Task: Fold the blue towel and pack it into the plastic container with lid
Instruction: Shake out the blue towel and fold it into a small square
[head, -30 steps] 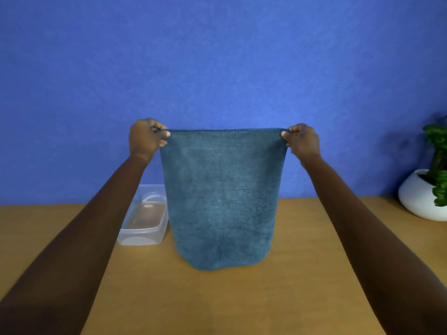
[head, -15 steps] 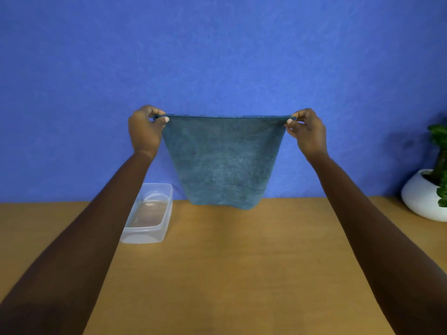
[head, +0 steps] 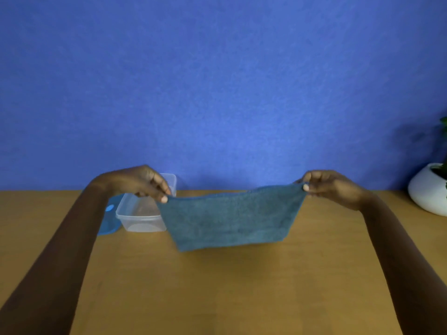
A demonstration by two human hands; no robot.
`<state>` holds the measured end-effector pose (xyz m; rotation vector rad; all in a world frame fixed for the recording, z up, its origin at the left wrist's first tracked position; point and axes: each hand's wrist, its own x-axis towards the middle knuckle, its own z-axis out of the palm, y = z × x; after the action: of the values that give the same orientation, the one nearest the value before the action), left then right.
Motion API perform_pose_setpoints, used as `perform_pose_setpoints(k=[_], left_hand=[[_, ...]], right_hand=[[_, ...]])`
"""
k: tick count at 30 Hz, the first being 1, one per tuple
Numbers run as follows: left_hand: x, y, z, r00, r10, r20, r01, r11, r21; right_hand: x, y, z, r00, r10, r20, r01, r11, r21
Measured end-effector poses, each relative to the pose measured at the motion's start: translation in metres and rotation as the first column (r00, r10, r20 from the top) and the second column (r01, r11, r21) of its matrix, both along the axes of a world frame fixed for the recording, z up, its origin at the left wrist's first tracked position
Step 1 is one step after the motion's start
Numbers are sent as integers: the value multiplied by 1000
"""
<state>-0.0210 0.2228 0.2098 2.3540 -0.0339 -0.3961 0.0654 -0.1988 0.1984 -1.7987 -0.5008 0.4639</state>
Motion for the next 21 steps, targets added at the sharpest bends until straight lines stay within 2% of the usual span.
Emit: perform_pose_setpoints(k=[4,6,9,12,16,19,21], left_hand=[[-4,-9,-29,957,-85,-277,117,988,101],[-5,-13,-45,923,-79,-378,144,979,146],[-5,-17,-65,893,-65,-445,171,964,202],[-1,-17,-82,907,-8,-421,115,966,230],[6,-15,-99,940,76,-332,-4,977,213],[11,-14,-109,944,77,-321,-10,979,204],[15,-14,-119,963,138,-231,-104,983,153]], right_hand=[[-2,-5,-28,944,130,-303,-195,961,-195],[0,-5,-46,915,139,-378,-257,925,-280],[2,-3,-67,898,122,-422,-295,880,-372],[6,3,-82,920,69,-387,-240,879,-413],[11,16,-101,950,-20,-312,-109,914,-390],[15,24,-111,936,-16,-351,-115,930,-349],[18,30,-117,949,-61,-309,-61,927,-370]])
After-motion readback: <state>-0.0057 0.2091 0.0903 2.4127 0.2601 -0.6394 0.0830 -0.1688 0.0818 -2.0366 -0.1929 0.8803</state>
